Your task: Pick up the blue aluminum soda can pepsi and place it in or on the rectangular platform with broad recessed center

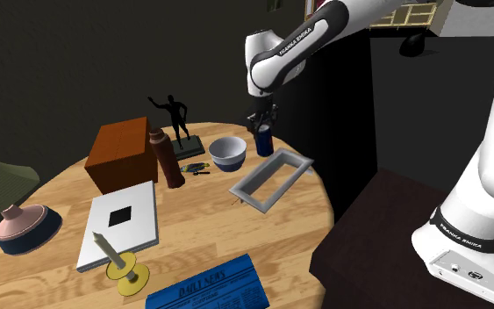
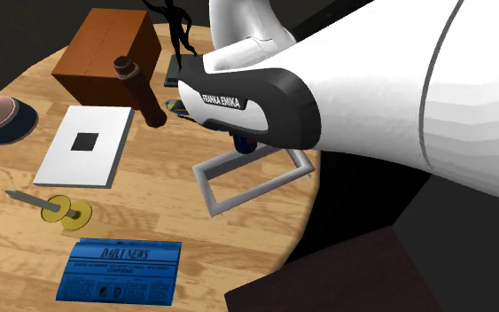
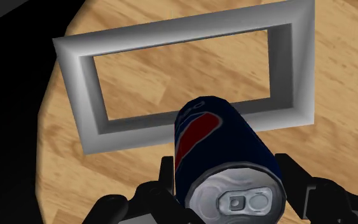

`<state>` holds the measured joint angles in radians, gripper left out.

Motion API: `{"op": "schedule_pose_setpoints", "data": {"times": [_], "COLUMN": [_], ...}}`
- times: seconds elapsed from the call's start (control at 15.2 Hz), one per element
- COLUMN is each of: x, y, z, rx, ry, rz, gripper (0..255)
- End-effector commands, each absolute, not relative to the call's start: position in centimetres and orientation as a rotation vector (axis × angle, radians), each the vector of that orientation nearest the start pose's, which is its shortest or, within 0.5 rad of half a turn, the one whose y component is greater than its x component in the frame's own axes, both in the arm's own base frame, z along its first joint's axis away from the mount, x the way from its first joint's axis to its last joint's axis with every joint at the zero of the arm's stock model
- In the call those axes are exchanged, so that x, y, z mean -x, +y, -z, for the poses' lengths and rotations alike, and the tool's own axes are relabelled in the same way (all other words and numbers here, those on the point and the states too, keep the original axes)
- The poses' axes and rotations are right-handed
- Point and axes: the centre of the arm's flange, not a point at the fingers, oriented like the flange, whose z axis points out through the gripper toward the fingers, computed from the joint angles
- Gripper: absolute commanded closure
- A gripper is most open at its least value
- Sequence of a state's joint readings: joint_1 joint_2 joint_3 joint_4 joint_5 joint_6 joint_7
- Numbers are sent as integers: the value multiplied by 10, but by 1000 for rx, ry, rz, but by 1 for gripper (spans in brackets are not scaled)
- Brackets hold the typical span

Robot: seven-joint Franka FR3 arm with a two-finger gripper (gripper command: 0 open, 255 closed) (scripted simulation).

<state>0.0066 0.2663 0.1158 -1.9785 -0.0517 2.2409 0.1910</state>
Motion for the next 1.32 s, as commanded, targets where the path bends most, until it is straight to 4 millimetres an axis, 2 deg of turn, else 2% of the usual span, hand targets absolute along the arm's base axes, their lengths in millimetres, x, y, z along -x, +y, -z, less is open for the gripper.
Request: {"op": "schedule_pose_setpoints", "data": {"times": [0.0,0.13,1.25], "x": [-581,-559,-559], "y": [52,30,30], "z": [-340,-347,-257], "rx": [3151,3151,3151], "ry": [63,63,63], "rz": [0,0,0], "gripper": [255,255,255]}}
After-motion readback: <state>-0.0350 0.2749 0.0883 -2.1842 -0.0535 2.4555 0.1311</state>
